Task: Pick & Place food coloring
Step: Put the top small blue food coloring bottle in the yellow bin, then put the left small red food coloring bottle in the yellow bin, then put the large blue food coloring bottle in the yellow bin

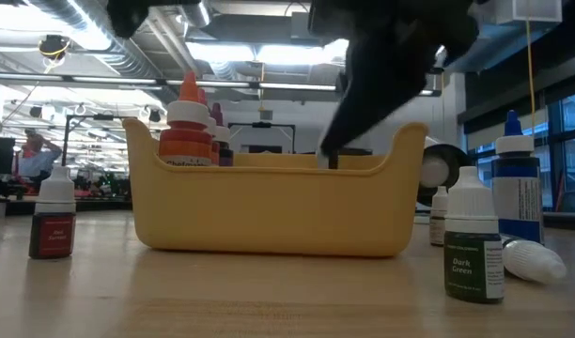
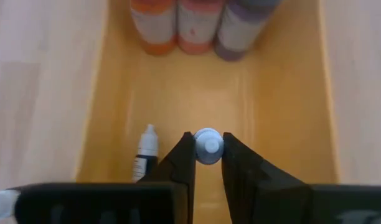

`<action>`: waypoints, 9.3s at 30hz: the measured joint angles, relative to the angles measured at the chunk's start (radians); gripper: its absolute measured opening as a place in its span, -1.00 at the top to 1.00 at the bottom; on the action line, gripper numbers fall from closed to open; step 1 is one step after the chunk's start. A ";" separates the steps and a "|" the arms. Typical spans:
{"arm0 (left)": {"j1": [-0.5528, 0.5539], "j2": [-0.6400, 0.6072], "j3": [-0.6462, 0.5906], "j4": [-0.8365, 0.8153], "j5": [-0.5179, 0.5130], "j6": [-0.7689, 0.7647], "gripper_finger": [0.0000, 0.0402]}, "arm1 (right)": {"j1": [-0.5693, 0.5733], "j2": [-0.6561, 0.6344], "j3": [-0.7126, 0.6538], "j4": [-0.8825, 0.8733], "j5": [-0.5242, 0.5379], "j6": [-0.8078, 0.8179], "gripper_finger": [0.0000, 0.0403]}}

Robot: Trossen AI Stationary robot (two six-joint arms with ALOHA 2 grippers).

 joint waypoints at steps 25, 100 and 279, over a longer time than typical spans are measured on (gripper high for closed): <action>-0.113 0.171 0.000 -0.005 0.035 -0.244 0.34 | -0.001 0.100 0.001 0.010 -0.043 -0.060 0.55; -0.112 0.589 0.214 -0.336 0.386 -0.048 0.46 | -0.003 -0.370 0.153 -0.461 0.209 -0.038 -0.13; 0.109 0.168 0.347 -0.448 0.203 0.033 0.71 | -0.123 0.180 0.428 -0.367 -0.141 -0.111 0.30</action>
